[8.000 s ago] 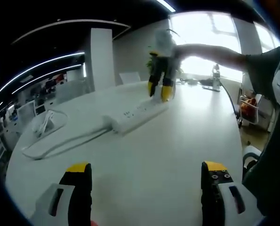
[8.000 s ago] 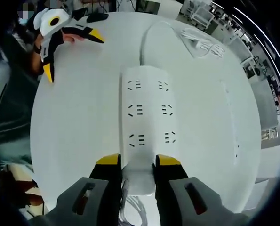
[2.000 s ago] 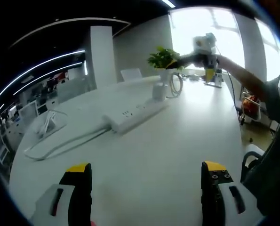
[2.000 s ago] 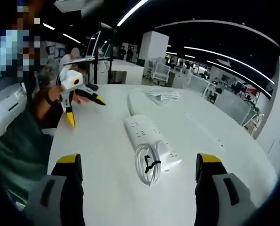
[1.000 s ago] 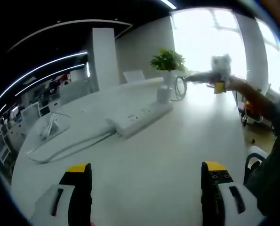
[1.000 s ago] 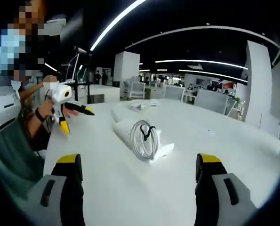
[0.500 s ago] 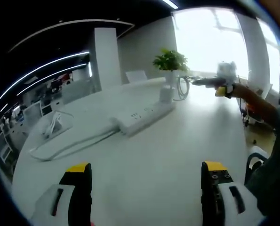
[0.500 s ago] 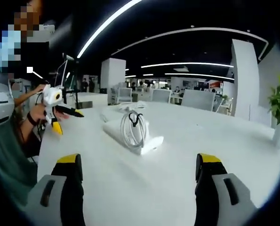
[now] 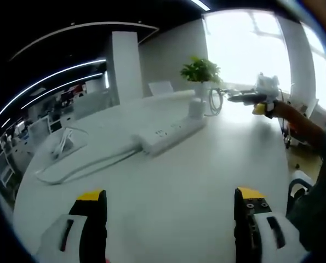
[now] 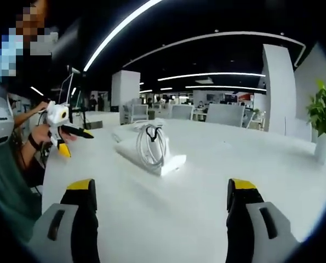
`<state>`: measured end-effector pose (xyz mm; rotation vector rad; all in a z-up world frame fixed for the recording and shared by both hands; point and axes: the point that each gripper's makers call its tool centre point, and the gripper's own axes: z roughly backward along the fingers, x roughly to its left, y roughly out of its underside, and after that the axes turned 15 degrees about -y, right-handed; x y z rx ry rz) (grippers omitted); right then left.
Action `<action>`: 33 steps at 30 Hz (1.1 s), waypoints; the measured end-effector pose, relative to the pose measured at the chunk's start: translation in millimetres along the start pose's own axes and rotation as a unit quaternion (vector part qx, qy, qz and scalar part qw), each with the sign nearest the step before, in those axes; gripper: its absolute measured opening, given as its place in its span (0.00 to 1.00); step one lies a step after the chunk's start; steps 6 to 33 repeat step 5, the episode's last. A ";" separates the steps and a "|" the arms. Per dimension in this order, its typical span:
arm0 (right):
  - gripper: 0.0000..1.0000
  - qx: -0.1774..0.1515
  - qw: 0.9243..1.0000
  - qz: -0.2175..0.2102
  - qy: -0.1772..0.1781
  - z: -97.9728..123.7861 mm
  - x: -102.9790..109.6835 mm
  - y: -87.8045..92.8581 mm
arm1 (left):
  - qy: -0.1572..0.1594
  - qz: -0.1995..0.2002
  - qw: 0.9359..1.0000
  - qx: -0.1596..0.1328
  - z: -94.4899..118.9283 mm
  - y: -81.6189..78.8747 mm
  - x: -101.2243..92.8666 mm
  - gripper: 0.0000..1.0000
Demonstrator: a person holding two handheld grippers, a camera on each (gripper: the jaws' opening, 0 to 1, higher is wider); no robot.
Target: Straighten the power strip on the desk, plug the charger into it
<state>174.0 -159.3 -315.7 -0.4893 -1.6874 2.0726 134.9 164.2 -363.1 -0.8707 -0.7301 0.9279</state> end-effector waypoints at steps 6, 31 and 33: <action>0.97 -0.002 1.000 -0.007 0.010 6.5 -4.1 5.9 | -0.008 0.010 1.000 -0.002 -0.1 0.6 1.5 1.00; 0.97 -0.002 1.000 -0.007 0.010 6.5 -4.1 5.9 | -0.008 0.010 1.000 -0.002 -0.1 0.6 1.5 1.00; 0.97 -0.002 1.000 -0.007 0.010 6.5 -4.1 5.9 | -0.008 0.010 1.000 -0.002 -0.1 0.6 1.5 1.00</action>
